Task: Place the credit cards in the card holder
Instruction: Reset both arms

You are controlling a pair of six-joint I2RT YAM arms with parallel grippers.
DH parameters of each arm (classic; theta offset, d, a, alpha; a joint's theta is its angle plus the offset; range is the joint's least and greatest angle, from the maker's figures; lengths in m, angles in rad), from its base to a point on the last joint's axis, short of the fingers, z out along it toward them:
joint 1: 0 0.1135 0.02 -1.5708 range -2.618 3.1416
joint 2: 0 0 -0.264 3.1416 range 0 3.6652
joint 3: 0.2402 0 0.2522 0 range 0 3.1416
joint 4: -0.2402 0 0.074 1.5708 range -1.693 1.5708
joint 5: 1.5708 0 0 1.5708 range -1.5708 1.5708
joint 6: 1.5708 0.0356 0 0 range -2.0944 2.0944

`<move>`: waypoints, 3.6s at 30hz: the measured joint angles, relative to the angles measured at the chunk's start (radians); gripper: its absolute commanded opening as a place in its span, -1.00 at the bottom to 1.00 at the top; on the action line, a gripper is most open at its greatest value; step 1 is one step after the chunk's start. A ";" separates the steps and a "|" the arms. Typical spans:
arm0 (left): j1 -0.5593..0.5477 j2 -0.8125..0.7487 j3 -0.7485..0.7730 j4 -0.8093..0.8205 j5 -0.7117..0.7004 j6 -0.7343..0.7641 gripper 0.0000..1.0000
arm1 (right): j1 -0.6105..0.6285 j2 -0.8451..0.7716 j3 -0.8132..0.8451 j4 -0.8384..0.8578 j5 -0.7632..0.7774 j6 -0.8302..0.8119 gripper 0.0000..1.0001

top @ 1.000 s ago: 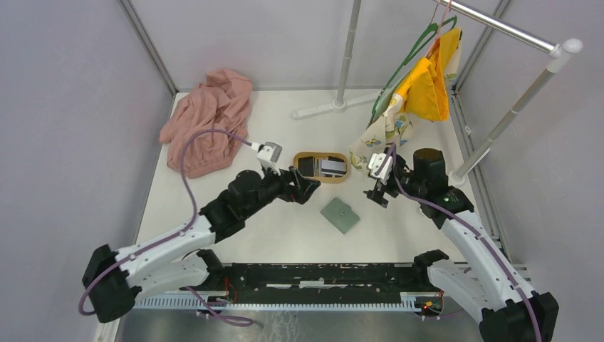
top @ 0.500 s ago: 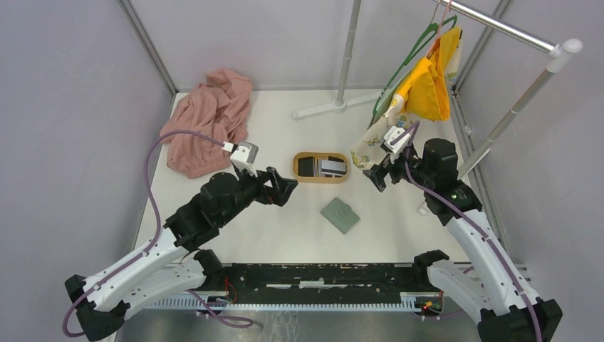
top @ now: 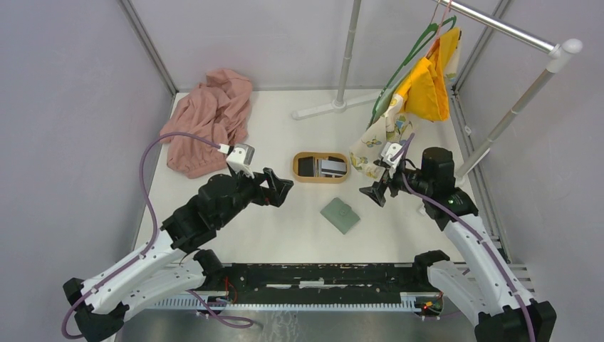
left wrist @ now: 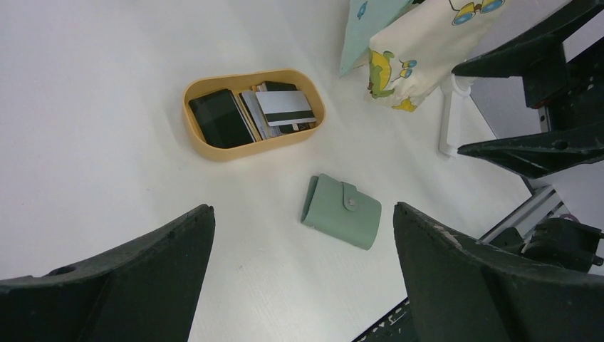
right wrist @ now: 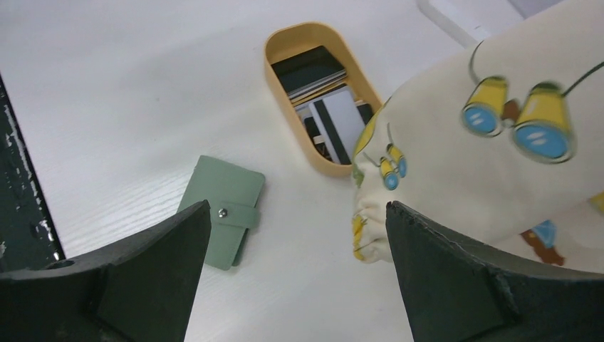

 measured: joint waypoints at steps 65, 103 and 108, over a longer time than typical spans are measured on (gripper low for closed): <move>0.000 0.097 0.031 -0.047 -0.024 0.027 0.99 | -0.298 -0.114 -0.130 0.247 -0.234 0.259 0.96; 0.000 0.107 0.206 -0.079 -0.025 0.047 0.99 | -0.298 -0.027 0.076 0.153 -0.200 0.236 0.96; 0.000 0.098 0.259 -0.077 -0.024 0.058 0.99 | -0.298 -0.057 0.101 0.163 -0.141 0.270 0.96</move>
